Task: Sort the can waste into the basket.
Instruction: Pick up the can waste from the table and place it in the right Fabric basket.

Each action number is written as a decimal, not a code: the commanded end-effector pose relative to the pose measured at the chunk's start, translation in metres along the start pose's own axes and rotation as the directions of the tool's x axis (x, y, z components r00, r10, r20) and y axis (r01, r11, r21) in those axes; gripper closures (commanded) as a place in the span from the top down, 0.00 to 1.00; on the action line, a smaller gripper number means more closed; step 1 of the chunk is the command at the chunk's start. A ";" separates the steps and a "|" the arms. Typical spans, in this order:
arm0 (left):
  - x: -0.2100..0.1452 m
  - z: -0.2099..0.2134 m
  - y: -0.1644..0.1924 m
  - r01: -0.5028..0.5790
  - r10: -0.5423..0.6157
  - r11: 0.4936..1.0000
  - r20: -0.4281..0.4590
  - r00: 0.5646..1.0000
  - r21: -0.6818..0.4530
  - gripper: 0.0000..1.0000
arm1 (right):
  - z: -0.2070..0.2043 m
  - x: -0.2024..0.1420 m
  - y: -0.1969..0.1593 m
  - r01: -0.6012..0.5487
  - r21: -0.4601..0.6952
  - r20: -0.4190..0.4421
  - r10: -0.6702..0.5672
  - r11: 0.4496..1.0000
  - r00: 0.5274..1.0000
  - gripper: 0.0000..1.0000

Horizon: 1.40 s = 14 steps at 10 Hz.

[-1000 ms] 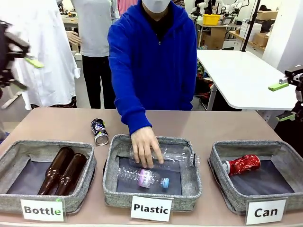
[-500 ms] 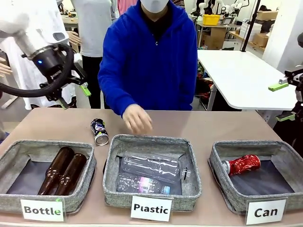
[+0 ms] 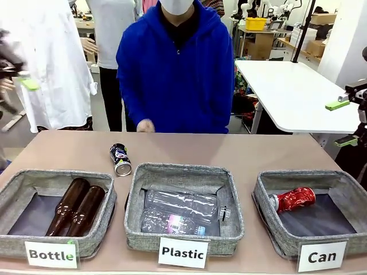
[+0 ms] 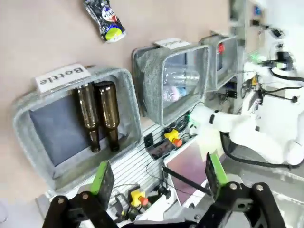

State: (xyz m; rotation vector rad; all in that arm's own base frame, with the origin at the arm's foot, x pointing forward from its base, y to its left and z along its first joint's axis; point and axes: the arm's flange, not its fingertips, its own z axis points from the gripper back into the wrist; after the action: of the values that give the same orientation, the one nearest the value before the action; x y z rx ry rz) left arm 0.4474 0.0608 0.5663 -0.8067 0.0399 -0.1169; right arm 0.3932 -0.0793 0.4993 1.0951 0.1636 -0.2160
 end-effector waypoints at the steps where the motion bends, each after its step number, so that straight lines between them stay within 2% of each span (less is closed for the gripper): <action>1: -0.015 -0.022 0.024 0.013 -0.013 0.997 0.005 1.000 -0.070 1.00 | 0.002 -0.001 0.000 -0.016 -0.002 -0.006 0.016 1.000 1.000 1.00; 4: 0.038 -0.078 -0.028 -0.057 0.059 0.995 -0.029 0.998 0.085 1.00 | 0.002 -0.001 0.000 -0.016 -0.002 -0.006 0.016 1.000 1.000 1.00; 6: 0.082 -0.133 -0.065 -0.100 0.124 0.958 -0.074 0.990 0.269 1.00 | 0.002 -0.001 0.000 -0.016 -0.002 -0.006 0.016 1.000 1.000 1.00; 8: 0.106 -0.173 -0.084 -0.142 0.176 0.921 -0.062 0.983 0.364 1.00 | 0.002 -0.001 0.000 -0.016 -0.002 -0.006 0.016 1.000 1.000 1.00; 11: 0.137 -0.229 -0.089 -0.265 0.270 0.818 0.066 0.960 0.510 1.00 | 0.002 -0.001 0.000 -0.016 -0.002 -0.006 0.016 1.000 1.000 1.00; 12: 0.144 -0.244 -0.086 -0.258 0.261 0.800 0.073 0.963 0.542 1.00 | 0.002 -0.001 0.000 -0.016 -0.002 -0.006 0.016 1.000 1.000 1.00; 13: 0.153 -0.258 -0.080 -0.279 0.250 0.776 0.131 0.959 0.566 1.00 | 0.002 -0.001 0.000 -0.016 -0.002 -0.006 0.016 1.000 1.000 1.00; 14: 0.161 -0.270 -0.075 -0.278 0.237 0.759 0.147 0.960 0.588 1.00 | 0.002 -0.001 0.000 -0.016 -0.002 -0.006 0.016 1.000 1.000 1.00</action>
State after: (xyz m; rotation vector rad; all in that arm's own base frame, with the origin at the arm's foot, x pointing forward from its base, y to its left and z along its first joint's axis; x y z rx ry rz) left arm 0.5687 -0.1968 0.4372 -0.1953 0.0768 0.1340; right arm 0.3933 -0.0790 0.4995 1.0945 0.1638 -0.2152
